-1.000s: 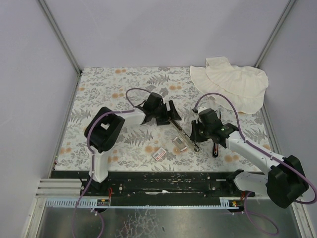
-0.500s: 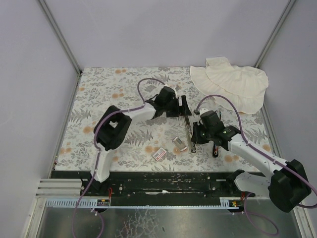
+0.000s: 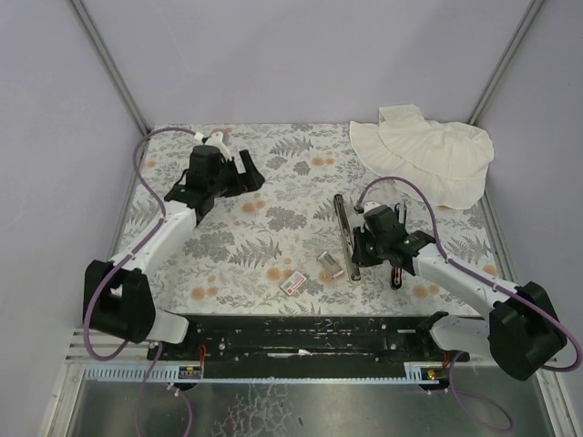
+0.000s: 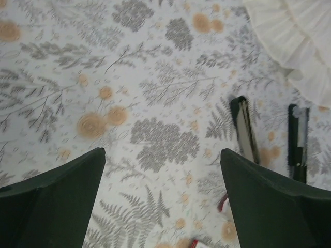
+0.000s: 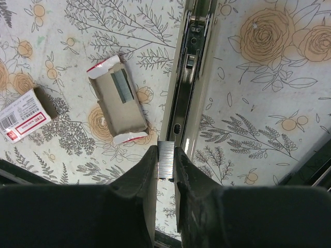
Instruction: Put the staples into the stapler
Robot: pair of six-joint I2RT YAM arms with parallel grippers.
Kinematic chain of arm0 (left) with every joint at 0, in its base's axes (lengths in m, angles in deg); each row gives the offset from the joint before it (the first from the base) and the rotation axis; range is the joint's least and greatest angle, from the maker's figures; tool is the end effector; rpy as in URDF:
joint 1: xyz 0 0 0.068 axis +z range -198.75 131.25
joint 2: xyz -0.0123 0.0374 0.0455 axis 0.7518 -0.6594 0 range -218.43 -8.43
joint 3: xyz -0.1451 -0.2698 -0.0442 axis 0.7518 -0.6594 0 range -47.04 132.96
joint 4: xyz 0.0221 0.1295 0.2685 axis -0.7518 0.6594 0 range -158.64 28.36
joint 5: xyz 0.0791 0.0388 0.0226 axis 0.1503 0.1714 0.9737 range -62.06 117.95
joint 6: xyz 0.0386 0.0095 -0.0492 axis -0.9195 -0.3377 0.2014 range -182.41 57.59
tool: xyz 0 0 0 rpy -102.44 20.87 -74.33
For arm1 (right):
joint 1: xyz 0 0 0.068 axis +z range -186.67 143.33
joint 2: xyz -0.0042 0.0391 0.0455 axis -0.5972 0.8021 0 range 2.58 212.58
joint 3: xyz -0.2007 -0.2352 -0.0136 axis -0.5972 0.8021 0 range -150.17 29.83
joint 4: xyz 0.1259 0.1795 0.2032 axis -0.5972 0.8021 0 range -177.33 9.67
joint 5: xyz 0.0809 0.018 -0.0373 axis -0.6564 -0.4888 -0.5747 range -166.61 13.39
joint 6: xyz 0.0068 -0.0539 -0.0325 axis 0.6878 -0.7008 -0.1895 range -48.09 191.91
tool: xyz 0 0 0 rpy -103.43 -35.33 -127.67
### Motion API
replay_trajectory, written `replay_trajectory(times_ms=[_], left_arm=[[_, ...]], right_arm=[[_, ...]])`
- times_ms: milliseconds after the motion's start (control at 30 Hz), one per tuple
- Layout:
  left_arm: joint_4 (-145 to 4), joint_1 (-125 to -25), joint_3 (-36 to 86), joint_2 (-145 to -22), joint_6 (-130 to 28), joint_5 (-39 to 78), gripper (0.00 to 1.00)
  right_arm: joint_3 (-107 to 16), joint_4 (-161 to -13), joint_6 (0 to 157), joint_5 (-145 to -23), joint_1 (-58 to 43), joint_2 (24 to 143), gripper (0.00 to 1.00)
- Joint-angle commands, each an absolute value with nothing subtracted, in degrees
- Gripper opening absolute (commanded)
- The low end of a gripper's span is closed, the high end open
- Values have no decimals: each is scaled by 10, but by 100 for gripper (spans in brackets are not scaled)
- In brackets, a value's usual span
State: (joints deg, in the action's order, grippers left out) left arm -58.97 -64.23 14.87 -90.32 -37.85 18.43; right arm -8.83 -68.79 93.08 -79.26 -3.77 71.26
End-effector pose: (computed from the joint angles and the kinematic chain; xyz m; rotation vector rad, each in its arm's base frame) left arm 0.3559 -0.1069 0.3111 -0.0659 2.1355 -0.5917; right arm 0.2236 0.1473 0.2122 -0.2745 2.4605 0.4766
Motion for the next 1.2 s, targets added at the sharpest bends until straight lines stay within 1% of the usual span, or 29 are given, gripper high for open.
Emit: replay_trajectory(times_ms=[0,200,633,1167], left_arm=[[-539,-640,114,-857,-432,222,93],[-533,-640,104,-837,-442,266,93],[-533,-641,105,-832,-445,266,93],[-532,-640,104,-831,-444,268,94]], right_arm=[[-80,-716,919,-790,-31,717,11],[-70,-730,926,-793,-28,718,10],[-63,-738,938,-773,-17,731,9],[-87,-705,949,-756,-16,695,8]])
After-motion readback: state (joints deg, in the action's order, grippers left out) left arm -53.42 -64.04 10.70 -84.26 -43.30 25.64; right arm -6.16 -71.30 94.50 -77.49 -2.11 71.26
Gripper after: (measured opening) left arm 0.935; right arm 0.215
